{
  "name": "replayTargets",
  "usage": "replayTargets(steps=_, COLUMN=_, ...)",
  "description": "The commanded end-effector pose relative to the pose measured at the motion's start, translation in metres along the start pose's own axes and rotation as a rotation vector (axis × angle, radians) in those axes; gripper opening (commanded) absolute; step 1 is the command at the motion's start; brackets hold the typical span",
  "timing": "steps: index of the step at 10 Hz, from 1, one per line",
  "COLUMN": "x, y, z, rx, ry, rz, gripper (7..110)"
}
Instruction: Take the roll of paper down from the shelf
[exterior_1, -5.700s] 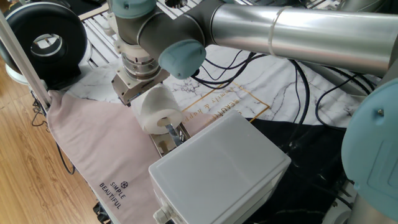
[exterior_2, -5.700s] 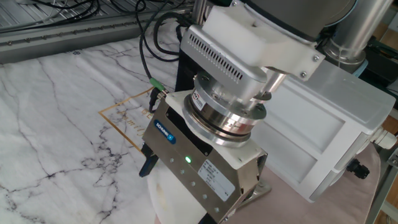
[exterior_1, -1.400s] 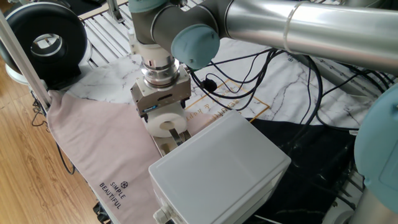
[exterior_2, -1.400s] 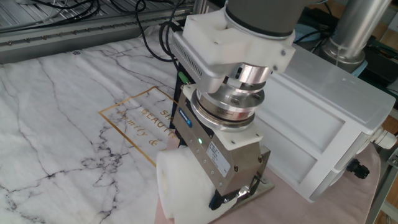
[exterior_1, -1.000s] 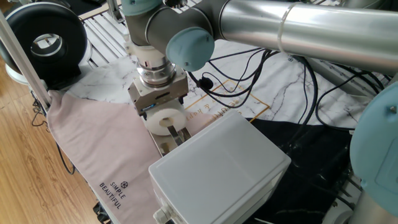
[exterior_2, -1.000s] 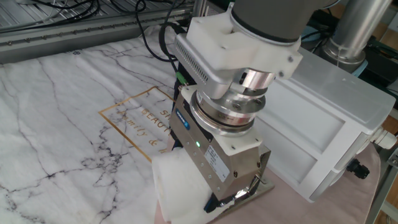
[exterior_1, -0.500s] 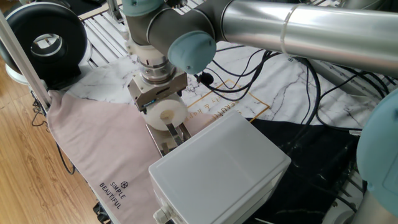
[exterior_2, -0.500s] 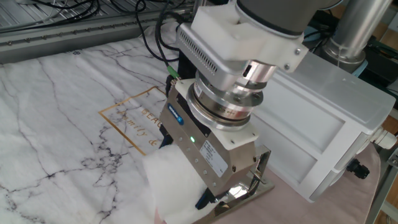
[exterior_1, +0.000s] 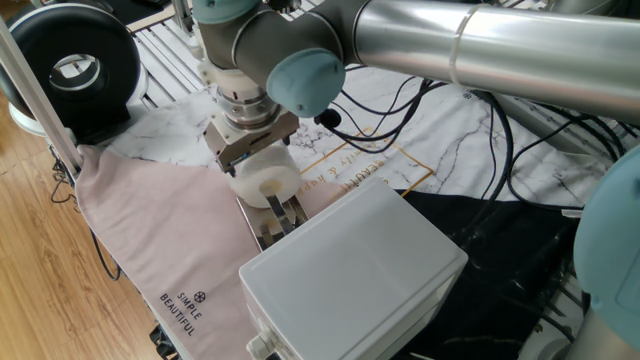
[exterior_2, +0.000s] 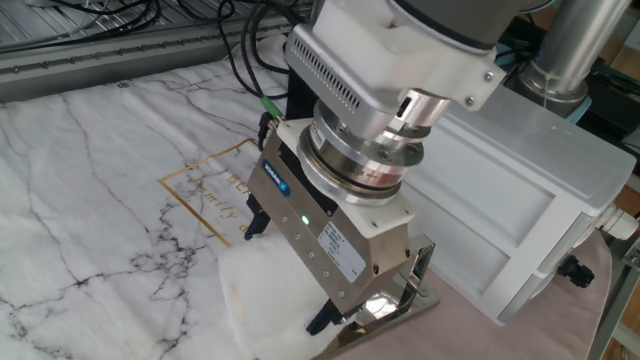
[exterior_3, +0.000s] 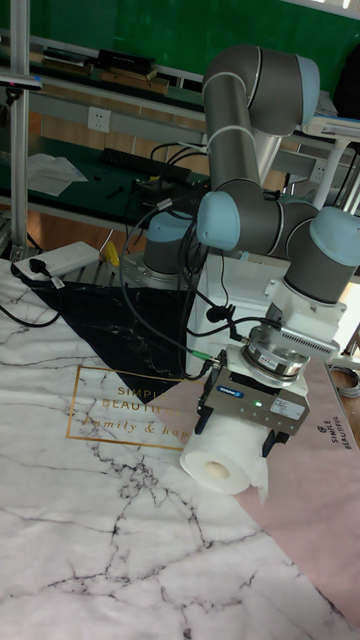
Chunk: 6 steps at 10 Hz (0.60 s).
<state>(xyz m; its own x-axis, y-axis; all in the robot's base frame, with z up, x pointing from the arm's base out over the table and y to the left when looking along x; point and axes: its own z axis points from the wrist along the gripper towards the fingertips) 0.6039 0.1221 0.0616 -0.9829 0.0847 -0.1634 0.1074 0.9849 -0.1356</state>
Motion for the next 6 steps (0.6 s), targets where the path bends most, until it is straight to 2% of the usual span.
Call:
replayTargets(steps=1, x=-0.008, y=0.002, z=-0.005, rx=-0.005, ry=-0.008, rz=-0.012, gripper=7)
replayTargets(steps=2, x=-0.009, y=0.002, z=-0.002, rx=-0.004, ry=-0.013, rz=-0.014, gripper=7)
replayTargets(steps=4, x=-0.001, y=0.009, z=-0.003, rx=-0.023, ry=0.017, rz=0.008, gripper=7)
replayTargets(steps=5, x=0.008, y=0.013, z=-0.006, rx=-0.039, ry=0.05, rz=0.036, gripper=7)
replayTargets(steps=6, x=0.021, y=0.026, z=-0.012, rx=-0.087, ry=0.103, rz=0.063, gripper=7)
